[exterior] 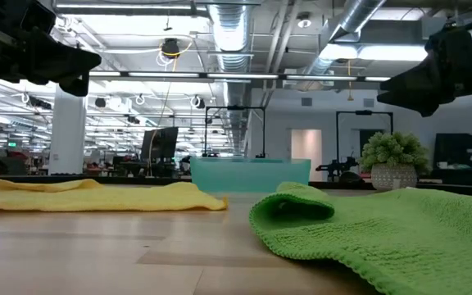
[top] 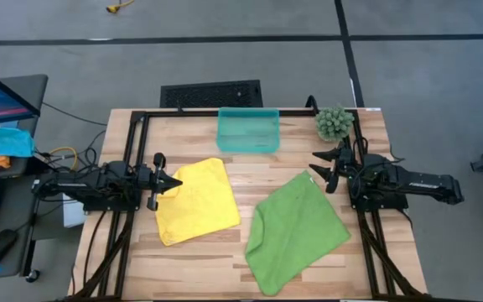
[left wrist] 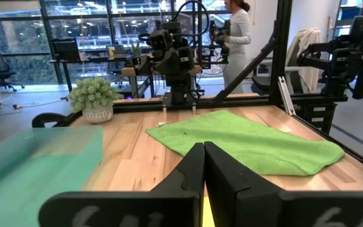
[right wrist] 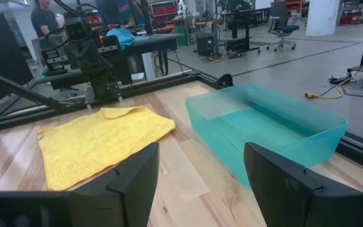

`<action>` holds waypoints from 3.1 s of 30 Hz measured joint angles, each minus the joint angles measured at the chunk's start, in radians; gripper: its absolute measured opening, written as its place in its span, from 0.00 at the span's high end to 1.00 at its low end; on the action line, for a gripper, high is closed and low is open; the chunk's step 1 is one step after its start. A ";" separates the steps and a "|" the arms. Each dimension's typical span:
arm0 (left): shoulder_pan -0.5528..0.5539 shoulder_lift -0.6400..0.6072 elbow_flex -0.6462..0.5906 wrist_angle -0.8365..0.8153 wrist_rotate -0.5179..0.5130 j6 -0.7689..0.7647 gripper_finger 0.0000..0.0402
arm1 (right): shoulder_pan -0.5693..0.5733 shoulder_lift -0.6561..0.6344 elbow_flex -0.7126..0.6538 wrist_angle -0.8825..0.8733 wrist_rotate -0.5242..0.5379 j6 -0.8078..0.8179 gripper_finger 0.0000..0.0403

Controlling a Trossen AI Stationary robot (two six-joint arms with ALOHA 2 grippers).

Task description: Roll microfiber towels into tight, uniform cylinder then place into a basket

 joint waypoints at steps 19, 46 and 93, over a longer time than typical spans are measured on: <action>0.000 0.000 0.000 0.000 0.000 0.000 1.00 | 0.000 0.000 0.000 0.000 0.000 0.000 0.37; 0.000 0.000 0.000 -0.004 -0.047 0.108 1.00 | 0.001 0.000 0.000 0.000 0.000 0.000 0.37; 0.000 0.007 0.033 -0.013 -0.047 -0.068 0.52 | 0.001 0.000 0.000 0.000 0.000 0.000 0.37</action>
